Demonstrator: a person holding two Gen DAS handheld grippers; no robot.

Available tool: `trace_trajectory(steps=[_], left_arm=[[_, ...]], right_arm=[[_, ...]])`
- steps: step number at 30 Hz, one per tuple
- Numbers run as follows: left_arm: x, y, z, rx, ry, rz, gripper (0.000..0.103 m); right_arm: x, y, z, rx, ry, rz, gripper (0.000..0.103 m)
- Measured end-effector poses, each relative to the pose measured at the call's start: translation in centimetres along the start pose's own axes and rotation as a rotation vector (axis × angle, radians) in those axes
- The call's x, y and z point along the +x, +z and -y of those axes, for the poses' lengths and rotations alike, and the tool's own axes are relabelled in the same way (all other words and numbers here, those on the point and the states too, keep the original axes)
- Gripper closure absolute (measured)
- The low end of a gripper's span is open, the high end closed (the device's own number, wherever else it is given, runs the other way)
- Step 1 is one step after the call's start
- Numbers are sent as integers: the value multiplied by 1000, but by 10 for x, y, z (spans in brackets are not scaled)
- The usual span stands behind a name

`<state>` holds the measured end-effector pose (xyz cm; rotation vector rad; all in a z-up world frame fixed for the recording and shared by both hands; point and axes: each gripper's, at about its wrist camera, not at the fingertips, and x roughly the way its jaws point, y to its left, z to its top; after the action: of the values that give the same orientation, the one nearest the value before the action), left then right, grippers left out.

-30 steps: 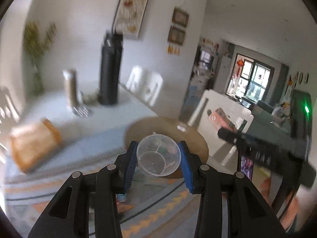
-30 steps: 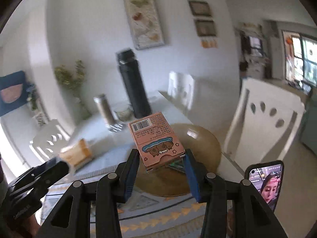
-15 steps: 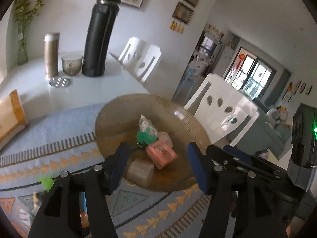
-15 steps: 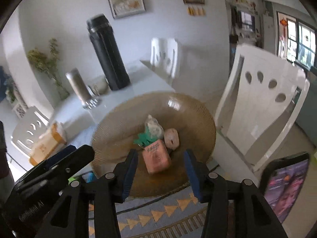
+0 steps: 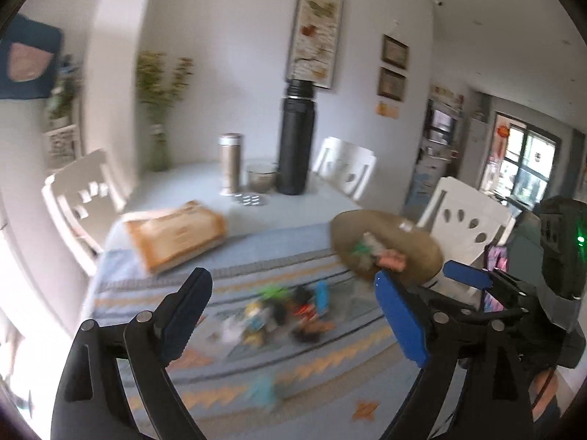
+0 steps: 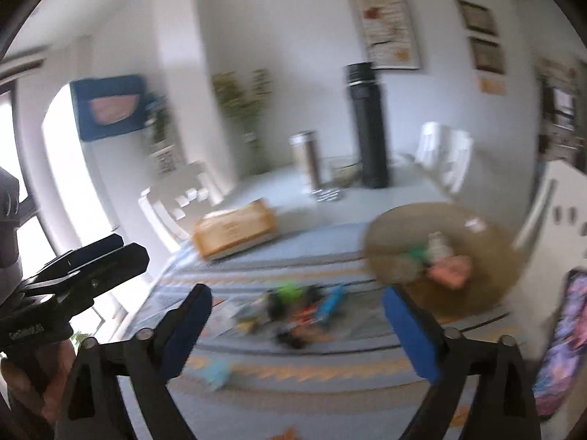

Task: Organize rigid objects
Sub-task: 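Withdraw both tools from the bowl back over the table items, then grasp the light blue translucent toy with left tool while right tool grasps blue lighter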

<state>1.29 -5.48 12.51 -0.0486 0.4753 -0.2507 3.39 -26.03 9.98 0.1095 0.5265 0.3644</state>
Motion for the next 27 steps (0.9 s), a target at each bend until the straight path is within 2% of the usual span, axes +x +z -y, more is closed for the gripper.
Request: trace_trajectory(steps=[2, 4, 7, 9, 10, 11, 13, 16, 18, 27], left_arm=[[-8, -30, -18, -24, 50, -6, 13], [-3, -61, -37, -52, 87, -28, 13], [17, -104, -70, -135, 104, -102, 13], [29, -122, -81, -167, 122, -138, 13], [33, -129, -83, -166, 141, -144, 13], [37, -130, -83, -163, 165, -166, 13], [35, -130, -79, -148, 147, -141, 13], [35, -132, -71, -104, 148, -161, 13], [36, -132, -68, -84, 136, -168, 13], [38, -134, -74, -114, 125, -192, 13]], right_arm=[[16, -27, -22, -34, 27, 1, 7], [36, -53, -34, -59, -1, -10, 7], [67, -78, -28, -11, -16, -93, 7], [83, -86, -19, 35, -15, -151, 7], [88, -86, -13, 44, -41, -170, 7], [91, -87, -9, 52, -56, -169, 7], [95, -87, 2, 89, -80, -183, 7], [107, -92, 18, 176, -54, -259, 7], [112, -93, 22, 198, -67, -285, 7], [119, -95, 14, 151, -107, -319, 7]])
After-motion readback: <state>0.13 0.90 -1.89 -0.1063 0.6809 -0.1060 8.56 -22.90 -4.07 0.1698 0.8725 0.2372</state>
